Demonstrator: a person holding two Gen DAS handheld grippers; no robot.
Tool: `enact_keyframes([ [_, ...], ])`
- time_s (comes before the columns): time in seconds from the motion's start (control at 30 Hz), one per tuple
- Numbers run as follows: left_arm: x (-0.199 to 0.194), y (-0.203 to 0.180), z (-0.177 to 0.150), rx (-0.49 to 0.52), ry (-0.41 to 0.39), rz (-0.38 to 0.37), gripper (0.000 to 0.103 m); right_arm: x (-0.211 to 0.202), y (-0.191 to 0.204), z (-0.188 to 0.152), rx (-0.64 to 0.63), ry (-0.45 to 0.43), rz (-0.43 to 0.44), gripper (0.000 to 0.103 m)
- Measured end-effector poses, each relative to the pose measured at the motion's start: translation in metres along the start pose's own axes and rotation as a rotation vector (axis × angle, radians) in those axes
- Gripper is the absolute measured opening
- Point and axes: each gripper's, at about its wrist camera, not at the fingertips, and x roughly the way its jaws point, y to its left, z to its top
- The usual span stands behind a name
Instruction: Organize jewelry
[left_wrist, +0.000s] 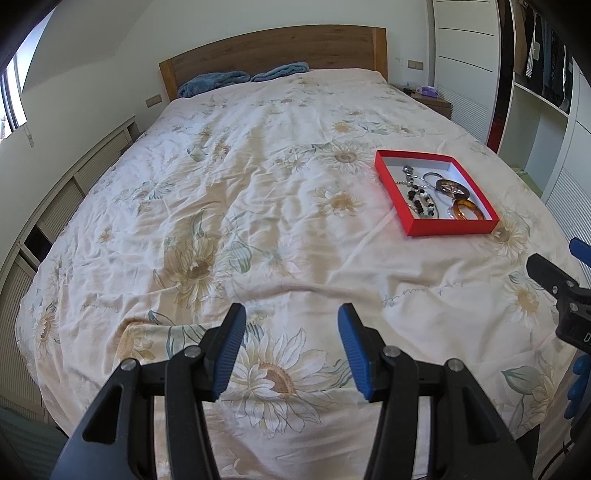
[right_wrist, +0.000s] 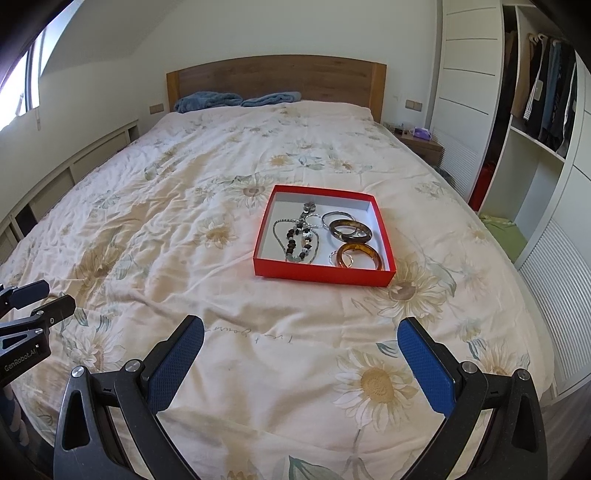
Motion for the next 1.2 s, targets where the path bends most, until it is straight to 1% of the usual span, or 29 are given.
enact_keyframes([
  [1.2, -0.006, -0.005, -0.005, 0.002, 0.009, -0.007, 0.050, -0.011, -0.008, 0.001, 0.005, -0.009, -0.005, 0.103],
])
